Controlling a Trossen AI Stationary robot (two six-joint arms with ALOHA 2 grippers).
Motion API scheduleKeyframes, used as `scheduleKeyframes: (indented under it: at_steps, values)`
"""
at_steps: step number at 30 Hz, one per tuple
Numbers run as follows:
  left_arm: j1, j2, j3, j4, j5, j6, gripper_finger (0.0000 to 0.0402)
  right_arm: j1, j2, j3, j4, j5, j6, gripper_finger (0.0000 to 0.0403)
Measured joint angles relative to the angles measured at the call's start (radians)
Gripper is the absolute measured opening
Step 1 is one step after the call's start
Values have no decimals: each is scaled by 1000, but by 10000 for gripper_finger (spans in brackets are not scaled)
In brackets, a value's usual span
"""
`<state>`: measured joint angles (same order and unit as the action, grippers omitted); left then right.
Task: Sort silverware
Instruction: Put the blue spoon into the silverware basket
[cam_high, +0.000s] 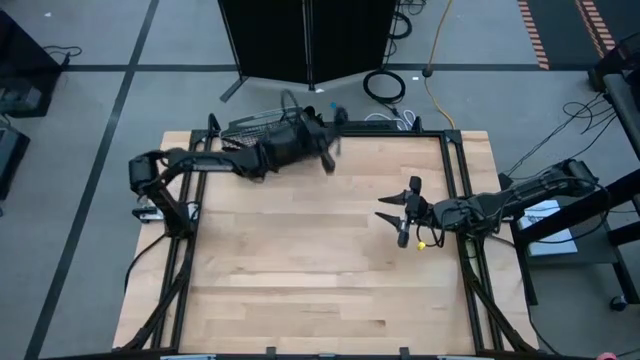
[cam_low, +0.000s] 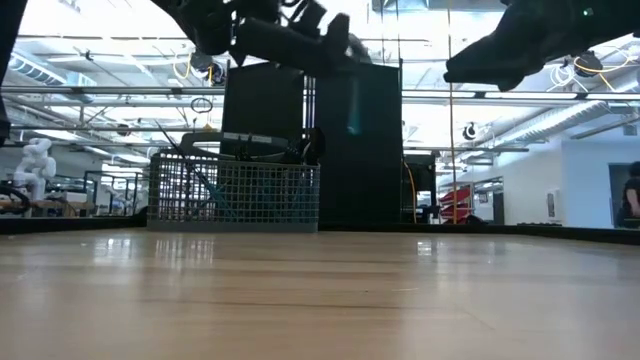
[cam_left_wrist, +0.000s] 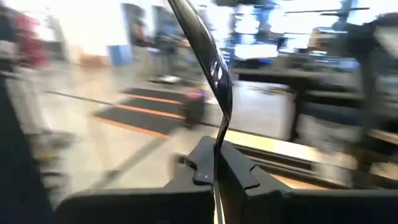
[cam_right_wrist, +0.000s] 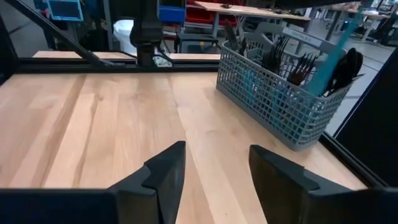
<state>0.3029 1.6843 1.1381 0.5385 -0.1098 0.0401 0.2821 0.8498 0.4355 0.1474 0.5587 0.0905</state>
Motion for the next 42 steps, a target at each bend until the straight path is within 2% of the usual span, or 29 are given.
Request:
scheduleKeyframes:
  at_steps: [6, 11, 17, 21, 25, 31, 34, 38, 42]
  values:
    - [169, 2, 1, -33, -34, -11, 0, 0, 3, 0, -9, -4, -7, 170]
    - [232, 2, -17, -41, -34, -34, 0, 0, 4, 0, -43, -5, -25, 170]
    - [240, 2, -79, -25, -104, -13, 0, -1, 4, 0, -51, -2, -40, 170]
    - [234, 1, -142, 61, -128, -7, 0, -1, 4, 0, -52, 0, -49, 169]
    - [229, 2, -199, 77, -129, -19, 0, -1, 4, 0, -52, 0, -50, 169]
    - [217, 2, -208, 42, -131, -27, 0, -2, 4, 0, -47, 29, -42, 169]
    - [208, 2, -208, 51, -133, 26, 1, -2, 4, 0, -47, 43, -27, 169]
    - [206, 2, -208, 57, -131, 45, 29, -2, 4, 0, -47, 43, -24, 169]
    - [206, 2, -208, 41, -131, 22, 86, -2, 4, 0, -47, 43, -24, 169]
